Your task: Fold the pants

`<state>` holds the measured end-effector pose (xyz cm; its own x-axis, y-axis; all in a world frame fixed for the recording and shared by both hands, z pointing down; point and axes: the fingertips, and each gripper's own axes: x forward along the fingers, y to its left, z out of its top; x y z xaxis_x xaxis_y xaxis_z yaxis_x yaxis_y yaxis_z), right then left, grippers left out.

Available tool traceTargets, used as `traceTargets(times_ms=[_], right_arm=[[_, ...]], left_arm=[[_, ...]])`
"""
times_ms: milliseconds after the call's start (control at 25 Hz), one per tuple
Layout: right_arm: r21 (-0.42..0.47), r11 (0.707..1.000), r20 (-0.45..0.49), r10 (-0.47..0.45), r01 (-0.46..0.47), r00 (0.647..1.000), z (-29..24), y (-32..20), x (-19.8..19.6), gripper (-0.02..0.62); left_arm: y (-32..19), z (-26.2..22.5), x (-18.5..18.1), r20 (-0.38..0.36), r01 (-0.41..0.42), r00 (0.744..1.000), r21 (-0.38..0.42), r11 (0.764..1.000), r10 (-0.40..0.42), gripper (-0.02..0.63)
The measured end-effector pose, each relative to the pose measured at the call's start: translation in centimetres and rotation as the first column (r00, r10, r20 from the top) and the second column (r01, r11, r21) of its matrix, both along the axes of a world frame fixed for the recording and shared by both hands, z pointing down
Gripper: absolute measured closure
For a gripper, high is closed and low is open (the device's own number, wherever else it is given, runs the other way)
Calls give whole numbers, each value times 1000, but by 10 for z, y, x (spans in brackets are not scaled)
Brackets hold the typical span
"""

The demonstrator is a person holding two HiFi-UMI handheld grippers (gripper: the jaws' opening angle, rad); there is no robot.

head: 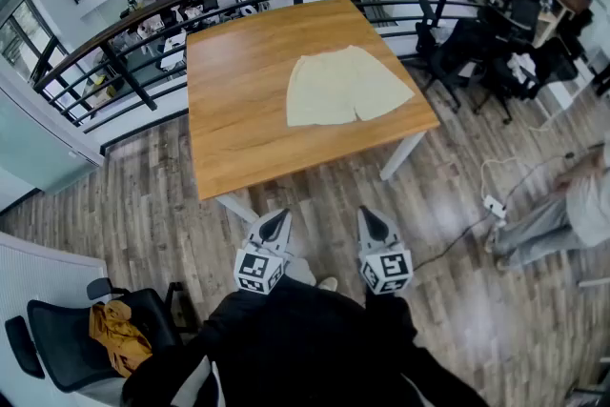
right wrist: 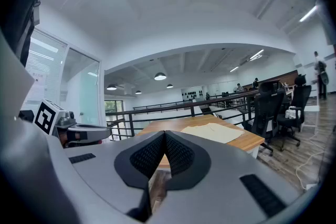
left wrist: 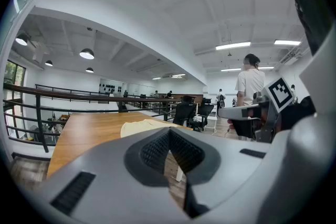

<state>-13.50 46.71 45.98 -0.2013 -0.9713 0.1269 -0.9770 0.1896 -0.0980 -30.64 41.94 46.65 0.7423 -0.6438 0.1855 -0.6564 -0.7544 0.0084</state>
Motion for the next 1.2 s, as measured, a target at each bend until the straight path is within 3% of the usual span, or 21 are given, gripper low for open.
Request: traceTargets(times_ms=[760, 1200], right_arm=[[26, 1000, 50, -4, 3, 999, -11, 5, 18, 595], [24, 1000, 73, -4, 2, 997, -1, -25, 25, 595]], left_arm=[[16, 2, 22, -11, 8, 1000, -50, 999, -9, 609], [-18, 16, 37, -8, 3, 1000, -61, 998, -3, 609]])
